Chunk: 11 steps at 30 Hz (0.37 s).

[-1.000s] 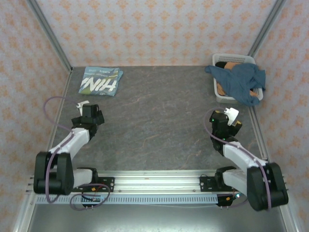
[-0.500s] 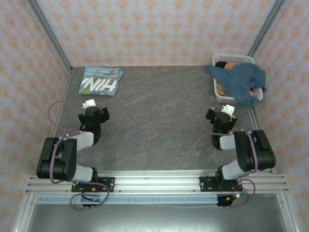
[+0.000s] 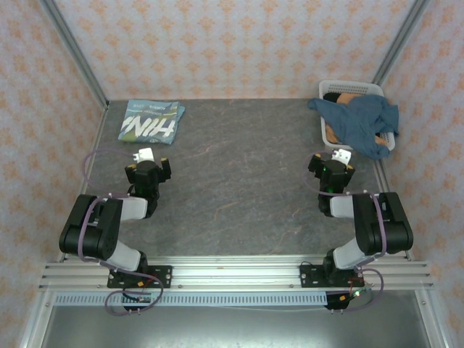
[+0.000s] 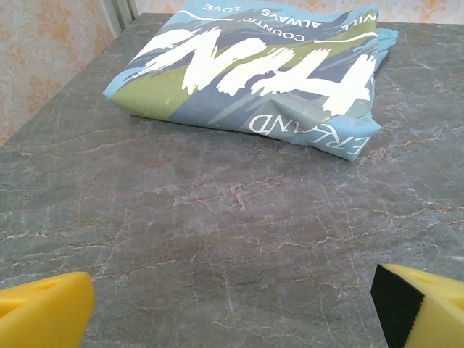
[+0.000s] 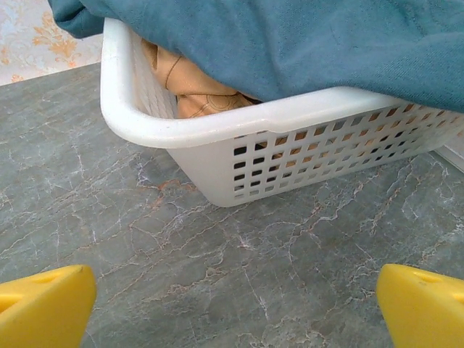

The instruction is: Fold and stack the t-shirts

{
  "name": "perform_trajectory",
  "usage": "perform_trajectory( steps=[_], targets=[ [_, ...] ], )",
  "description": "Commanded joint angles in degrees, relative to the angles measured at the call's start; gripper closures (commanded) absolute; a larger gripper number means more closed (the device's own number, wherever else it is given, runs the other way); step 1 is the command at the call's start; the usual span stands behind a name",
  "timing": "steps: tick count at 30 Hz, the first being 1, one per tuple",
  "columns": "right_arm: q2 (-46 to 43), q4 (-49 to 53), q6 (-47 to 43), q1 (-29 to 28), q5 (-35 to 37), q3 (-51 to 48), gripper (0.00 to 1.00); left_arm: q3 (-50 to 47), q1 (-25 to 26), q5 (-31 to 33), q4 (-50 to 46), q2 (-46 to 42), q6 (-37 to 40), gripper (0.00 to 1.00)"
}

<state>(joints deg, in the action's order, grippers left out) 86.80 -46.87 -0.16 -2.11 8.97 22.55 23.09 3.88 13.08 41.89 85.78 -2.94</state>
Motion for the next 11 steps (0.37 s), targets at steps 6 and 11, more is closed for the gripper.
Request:
perform_trajectory(
  steps=[6, 11],
  targets=[
    [0.37, 0.79, -0.83, -0.26, -0.02, 0.65, 0.01, 0.2, -0.04, 2.3, 2.52, -0.17, 0.93, 0.0],
    [0.33, 0.81, -1.25, -0.62, -0.08, 0.61, 0.01, 0.3, -0.01, 2.3, 2.45, -0.22, 0.91, 0.0]
  ],
)
